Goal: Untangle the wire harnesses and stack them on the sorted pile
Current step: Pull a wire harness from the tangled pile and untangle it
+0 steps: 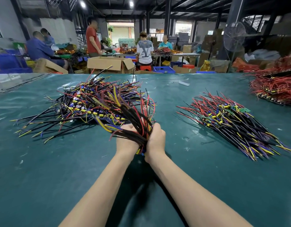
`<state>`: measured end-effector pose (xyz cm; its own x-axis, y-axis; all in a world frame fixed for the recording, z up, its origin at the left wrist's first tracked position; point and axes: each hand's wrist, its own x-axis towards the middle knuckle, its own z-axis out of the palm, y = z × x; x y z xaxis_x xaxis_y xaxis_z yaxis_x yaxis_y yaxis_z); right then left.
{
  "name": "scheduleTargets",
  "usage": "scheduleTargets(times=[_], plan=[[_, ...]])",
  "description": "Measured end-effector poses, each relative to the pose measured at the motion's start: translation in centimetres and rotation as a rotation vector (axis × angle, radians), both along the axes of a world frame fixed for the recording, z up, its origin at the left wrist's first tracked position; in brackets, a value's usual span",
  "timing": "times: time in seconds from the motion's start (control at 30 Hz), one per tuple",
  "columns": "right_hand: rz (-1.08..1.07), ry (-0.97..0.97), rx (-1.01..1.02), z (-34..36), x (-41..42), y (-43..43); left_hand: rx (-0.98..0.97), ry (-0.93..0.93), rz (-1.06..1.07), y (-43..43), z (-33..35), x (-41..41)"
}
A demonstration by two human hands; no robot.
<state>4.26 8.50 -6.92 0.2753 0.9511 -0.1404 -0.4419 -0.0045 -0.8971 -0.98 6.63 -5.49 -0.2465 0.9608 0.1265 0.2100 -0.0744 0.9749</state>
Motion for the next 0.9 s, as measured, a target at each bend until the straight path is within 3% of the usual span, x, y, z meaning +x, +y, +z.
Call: scheduleTargets(times=[0.07,0.2,0.63,0.77,0.9], plan=[[0.036,0.007,0.014,0.0,0.0,0.1,0.100,-0.090,0.047,0.2,-0.1,0.0],[0.086,-0.032,0.045,-0.2,0.5,0.3,0.056,-0.187,0.060,0.0,-0.3,0.2],[0.134,-0.109,0.009,-0.1,0.3,0.1,-0.049,-0.101,0.087,0.3,-0.8,-0.5],[0.180,-0.023,-0.048,-0.3,0.1,0.2,-0.157,-0.165,0.161,0.6,-1.3,-0.7],[0.165,-0.019,-0.029,-0.1,-0.3,0.2,-0.098,-0.140,0.106,0.7,-1.1,-1.4]])
